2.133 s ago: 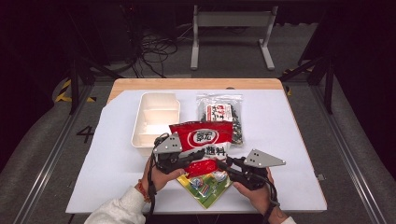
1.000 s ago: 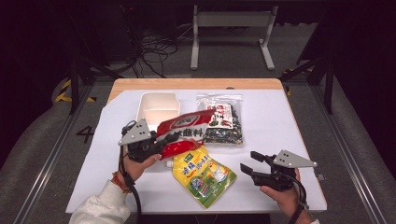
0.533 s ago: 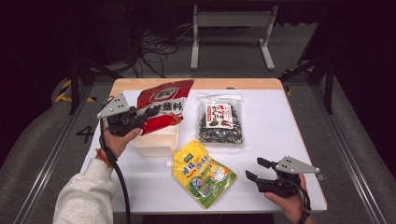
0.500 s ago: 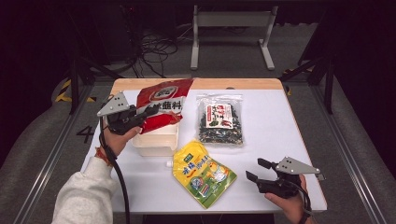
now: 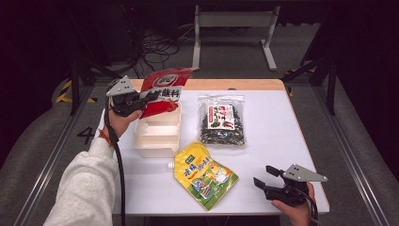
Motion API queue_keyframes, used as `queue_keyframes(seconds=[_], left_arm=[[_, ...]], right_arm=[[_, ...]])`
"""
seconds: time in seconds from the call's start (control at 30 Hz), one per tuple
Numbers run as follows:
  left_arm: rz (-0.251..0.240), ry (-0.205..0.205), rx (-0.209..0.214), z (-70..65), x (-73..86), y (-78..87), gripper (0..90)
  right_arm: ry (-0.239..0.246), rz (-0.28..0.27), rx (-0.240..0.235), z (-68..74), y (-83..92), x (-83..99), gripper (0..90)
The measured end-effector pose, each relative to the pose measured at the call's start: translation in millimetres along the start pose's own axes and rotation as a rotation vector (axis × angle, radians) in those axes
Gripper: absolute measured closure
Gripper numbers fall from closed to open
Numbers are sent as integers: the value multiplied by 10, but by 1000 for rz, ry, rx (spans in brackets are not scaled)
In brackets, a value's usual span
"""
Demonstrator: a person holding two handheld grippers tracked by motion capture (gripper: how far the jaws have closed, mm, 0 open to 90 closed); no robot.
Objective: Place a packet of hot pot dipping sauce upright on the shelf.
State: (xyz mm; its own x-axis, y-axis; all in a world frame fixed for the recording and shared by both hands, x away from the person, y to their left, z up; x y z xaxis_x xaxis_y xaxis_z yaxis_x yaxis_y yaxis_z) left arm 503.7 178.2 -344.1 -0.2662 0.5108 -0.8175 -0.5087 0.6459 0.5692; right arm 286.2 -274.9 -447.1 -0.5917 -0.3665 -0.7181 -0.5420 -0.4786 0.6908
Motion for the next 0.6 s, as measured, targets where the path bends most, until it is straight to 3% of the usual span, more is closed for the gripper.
queue_keyframes(seconds=[0.43, 0.6], left_arm=[[20, 16, 40, 356, 72, -410, 871], [31, 22, 52, 412, 125, -552, 870]], right_arm=[[-48, 15, 24, -50, -3, 74, 324], [-52, 23, 32, -45, -16, 82, 322]])
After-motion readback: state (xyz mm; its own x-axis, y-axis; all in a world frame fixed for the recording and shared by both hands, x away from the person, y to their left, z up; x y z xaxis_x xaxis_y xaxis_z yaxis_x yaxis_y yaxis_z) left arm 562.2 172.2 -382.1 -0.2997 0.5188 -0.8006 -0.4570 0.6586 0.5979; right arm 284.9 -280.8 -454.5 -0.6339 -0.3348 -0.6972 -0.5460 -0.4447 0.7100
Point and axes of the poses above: each handheld gripper's, and its own axes: y roughly backward along the jaws, x roughly out of its underside, z roughly to its left, the point moved 3 cm from there along -y, roughly forward along the jaws, and after that the axes turned 14 degrees about z, right-handed, at the moved point
